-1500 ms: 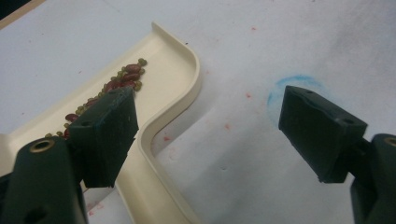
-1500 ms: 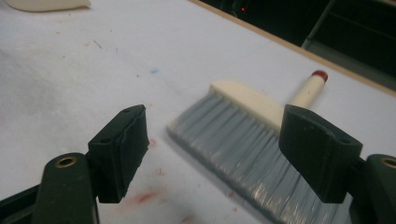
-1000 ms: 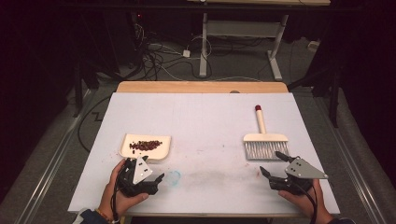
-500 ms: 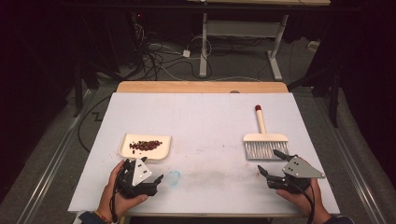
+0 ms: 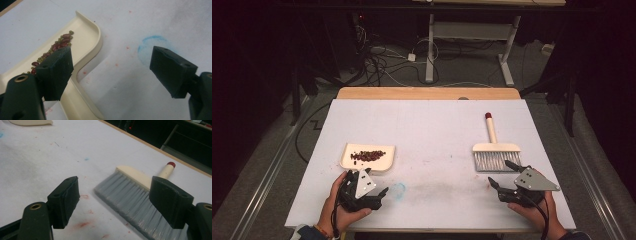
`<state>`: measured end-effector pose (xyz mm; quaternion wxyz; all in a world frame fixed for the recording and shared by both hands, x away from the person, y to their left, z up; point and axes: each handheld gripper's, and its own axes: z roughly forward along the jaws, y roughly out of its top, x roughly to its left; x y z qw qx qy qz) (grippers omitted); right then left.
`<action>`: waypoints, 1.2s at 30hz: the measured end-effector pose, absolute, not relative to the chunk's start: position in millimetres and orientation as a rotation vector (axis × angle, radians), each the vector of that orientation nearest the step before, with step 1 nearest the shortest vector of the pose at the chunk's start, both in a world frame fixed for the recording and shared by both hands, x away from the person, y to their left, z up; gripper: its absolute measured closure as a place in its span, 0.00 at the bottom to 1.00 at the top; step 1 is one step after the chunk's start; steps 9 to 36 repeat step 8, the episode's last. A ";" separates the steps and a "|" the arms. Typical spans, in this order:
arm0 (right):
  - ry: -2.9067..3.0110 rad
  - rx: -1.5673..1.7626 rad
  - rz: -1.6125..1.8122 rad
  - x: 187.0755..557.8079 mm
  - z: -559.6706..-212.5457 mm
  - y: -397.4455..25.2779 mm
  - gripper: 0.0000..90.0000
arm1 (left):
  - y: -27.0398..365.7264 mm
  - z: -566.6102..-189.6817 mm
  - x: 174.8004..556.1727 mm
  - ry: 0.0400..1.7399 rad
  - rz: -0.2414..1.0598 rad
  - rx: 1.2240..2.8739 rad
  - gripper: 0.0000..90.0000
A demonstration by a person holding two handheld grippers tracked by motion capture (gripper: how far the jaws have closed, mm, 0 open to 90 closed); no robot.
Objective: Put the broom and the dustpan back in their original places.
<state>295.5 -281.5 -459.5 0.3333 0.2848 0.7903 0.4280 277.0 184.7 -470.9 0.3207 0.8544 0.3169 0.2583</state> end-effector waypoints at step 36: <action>2.061 0.734 1.143 294.5 -458.3 -284.0 0.27 | 183.0 -470.1 278.5 0.826 0.674 2.244 0.21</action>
